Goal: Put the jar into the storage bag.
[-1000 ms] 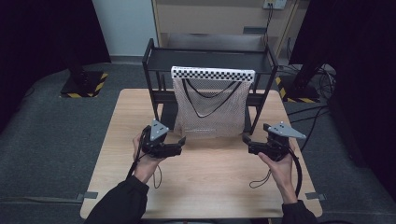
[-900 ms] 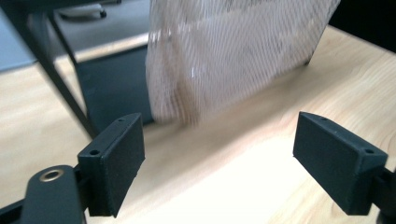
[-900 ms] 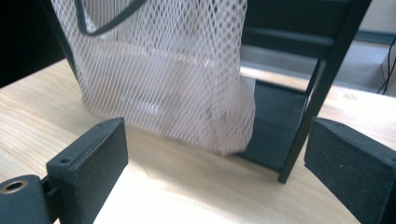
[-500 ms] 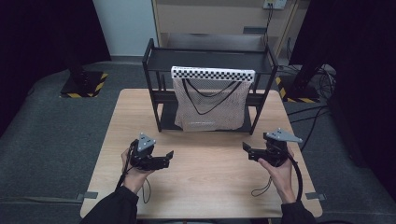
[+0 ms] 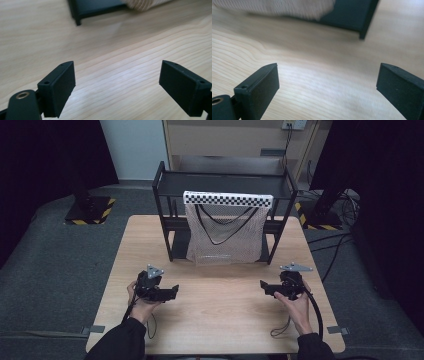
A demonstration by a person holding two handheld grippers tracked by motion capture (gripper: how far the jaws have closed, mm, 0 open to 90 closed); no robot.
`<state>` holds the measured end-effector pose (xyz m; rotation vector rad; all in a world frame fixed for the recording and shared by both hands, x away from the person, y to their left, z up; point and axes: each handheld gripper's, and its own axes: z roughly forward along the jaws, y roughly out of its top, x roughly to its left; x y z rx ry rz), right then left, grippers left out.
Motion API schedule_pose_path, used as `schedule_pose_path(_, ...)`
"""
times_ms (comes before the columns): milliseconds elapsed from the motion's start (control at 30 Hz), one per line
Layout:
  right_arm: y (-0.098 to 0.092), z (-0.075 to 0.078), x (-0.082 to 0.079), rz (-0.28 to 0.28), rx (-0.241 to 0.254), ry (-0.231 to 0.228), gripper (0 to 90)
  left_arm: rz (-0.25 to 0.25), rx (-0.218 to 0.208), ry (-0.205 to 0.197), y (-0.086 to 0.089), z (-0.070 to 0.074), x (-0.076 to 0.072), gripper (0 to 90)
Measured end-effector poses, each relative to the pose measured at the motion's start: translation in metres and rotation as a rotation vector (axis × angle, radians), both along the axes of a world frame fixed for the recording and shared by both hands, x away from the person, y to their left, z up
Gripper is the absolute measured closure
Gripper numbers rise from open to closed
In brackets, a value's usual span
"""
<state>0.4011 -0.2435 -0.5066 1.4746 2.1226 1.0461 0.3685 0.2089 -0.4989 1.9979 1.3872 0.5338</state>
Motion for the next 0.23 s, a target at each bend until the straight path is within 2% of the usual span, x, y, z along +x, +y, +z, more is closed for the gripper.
schedule_pose_path(33, -0.002, -0.006, 0.001, -0.014, -0.001, 0.023, 4.5, 0.007, 0.007, 0.007, 0.002, -0.002, 0.002, 12.1)
schedule_pose_path(100, -0.004, -0.013, 0.004, -0.033, -0.025, 0.039, 4.5, 0.02, 0.021, 0.013, 0.004, -0.008, 0.004, 12.0)
schedule_pose_path(167, -0.006, -0.02, 0.006, -0.058, -0.046, 0.056, 4.5, 0.021, 0.054, 0.036, 0.003, -0.016, 0.008, 11.5)
schedule_pose_path(233, -0.008, -0.026, 0.008, -0.071, -0.057, 0.069, 4.4, 0.025, 0.086, 0.043, 0.002, -0.022, 0.013, 11.5)
